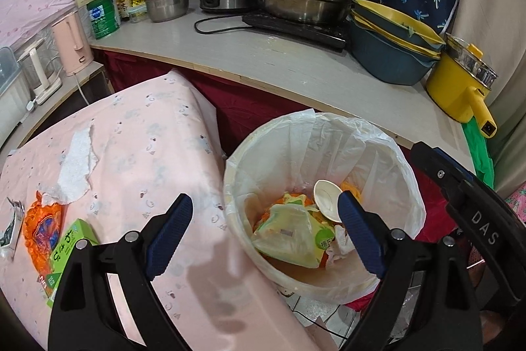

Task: Collect trash
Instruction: 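Grasp the orange plastic bag with the left gripper while the right grasps another paper towel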

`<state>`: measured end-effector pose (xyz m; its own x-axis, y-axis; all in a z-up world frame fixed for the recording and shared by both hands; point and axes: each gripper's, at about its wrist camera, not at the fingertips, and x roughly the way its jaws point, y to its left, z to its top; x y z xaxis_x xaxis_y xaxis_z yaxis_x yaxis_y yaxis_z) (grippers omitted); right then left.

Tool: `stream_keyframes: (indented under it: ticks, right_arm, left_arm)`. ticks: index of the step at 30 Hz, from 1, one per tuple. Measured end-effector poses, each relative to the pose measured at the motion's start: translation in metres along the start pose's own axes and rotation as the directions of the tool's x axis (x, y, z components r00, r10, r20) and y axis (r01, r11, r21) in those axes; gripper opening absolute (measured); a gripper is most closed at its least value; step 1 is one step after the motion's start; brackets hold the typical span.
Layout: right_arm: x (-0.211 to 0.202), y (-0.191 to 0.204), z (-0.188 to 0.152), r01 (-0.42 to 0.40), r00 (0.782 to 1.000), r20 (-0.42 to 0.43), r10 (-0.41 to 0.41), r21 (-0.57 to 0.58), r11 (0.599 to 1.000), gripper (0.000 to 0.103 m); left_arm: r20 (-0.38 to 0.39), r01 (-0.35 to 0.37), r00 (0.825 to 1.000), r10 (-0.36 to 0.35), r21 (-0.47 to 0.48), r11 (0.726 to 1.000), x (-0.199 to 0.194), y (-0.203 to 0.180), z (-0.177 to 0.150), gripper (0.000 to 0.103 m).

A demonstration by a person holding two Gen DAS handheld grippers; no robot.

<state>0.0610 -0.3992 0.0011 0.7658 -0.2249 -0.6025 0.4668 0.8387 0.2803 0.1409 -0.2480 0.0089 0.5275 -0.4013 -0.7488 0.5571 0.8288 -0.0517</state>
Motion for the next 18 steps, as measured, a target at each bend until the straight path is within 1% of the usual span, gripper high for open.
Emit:
stream_keyframes:
  ticks: [6,9,18]
  right_arm:
    - [-0.006,0.021,-0.003,-0.029,1.0,0.003,0.029,-0.03,0.999,0.032]
    - [-0.007,0.035,-0.006,-0.05,0.999,-0.004,0.05,-0.046,0.998,0.032]
    - [-0.008,0.088,-0.022,-0.12,0.993,-0.034,0.117,-0.112,0.986,0.032]
  left_arm:
    - [0.022,-0.037,0.999,0.038,-0.048,0.998,-0.017,0.026,-0.004,0.086]
    - [0.032,-0.066,0.997,0.068,-0.072,0.995,-0.026,0.043,-0.007,0.086]
    - [0.035,-0.147,0.987,0.154,-0.155,0.977,-0.05,0.101,-0.022,0.086]
